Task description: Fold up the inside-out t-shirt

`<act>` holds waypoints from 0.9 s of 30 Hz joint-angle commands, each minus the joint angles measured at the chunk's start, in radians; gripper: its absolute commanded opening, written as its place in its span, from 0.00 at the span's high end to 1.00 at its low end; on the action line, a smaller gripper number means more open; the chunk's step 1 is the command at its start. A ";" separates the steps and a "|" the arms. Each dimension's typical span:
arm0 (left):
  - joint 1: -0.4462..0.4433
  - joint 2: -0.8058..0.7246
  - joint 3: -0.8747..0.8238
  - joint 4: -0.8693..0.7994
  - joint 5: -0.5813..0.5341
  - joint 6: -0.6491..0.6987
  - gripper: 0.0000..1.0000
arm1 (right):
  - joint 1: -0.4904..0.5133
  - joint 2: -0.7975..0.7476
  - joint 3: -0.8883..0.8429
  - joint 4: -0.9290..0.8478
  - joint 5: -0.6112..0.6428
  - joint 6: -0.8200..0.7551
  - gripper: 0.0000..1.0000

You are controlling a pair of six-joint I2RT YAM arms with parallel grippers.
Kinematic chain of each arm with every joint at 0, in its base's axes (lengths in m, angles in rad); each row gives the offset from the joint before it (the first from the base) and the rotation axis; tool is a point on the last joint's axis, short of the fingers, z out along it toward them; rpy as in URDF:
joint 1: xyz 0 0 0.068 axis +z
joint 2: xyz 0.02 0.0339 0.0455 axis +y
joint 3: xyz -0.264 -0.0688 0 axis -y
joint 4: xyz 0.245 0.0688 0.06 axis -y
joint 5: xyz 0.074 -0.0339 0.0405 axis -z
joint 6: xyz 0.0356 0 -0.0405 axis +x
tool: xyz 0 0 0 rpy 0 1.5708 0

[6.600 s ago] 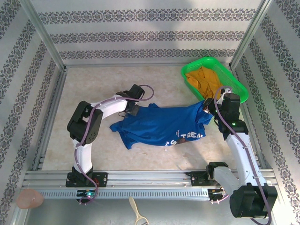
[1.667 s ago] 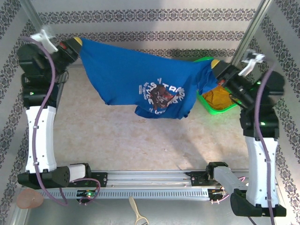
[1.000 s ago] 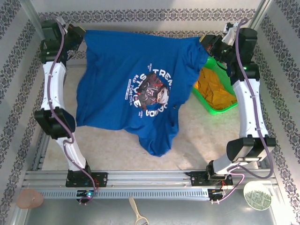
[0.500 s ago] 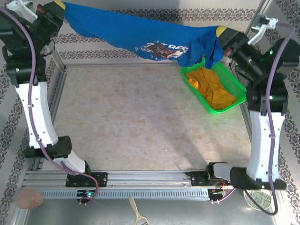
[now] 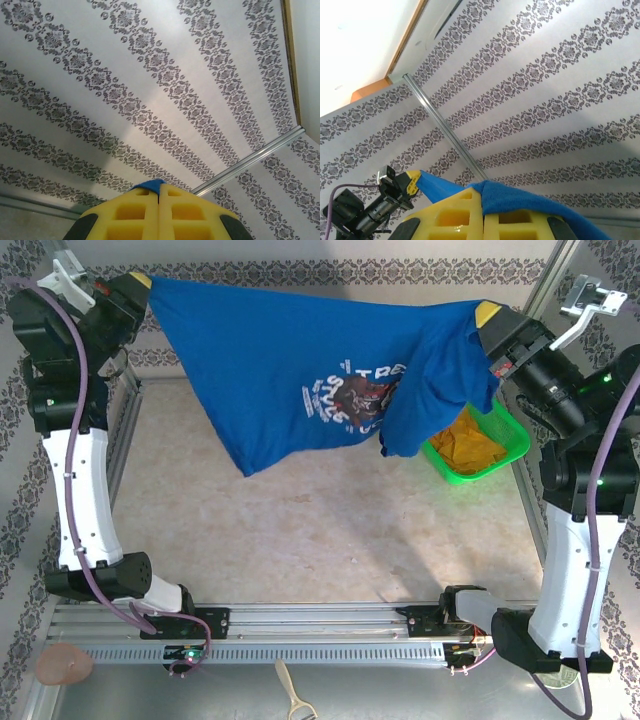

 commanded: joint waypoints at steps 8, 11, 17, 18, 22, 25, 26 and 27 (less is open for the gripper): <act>0.020 -0.038 -0.163 0.122 -0.020 0.014 1.00 | 0.000 0.009 -0.163 0.079 0.014 -0.003 1.00; 0.020 -0.013 -0.188 0.129 -0.014 0.023 1.00 | 0.006 0.028 -0.201 0.086 0.023 -0.015 1.00; 0.020 0.135 -0.167 0.122 -0.012 0.041 1.00 | 0.062 0.151 -0.235 0.119 0.070 -0.055 1.00; 0.020 0.178 -0.144 0.123 -0.009 0.039 1.00 | 0.072 0.189 -0.223 0.129 0.080 -0.064 1.00; 0.019 0.397 0.023 0.125 0.023 0.001 1.00 | 0.087 0.349 -0.137 0.193 0.089 -0.077 1.00; 0.008 0.560 0.274 0.083 0.041 -0.031 1.00 | 0.089 0.467 0.032 0.201 0.075 -0.054 1.00; 0.000 0.612 0.402 0.036 0.034 -0.026 1.00 | 0.092 0.503 0.118 0.186 0.072 -0.047 1.00; -0.007 0.662 0.542 -0.008 0.023 -0.024 1.00 | 0.096 0.537 0.211 0.157 0.072 -0.048 1.00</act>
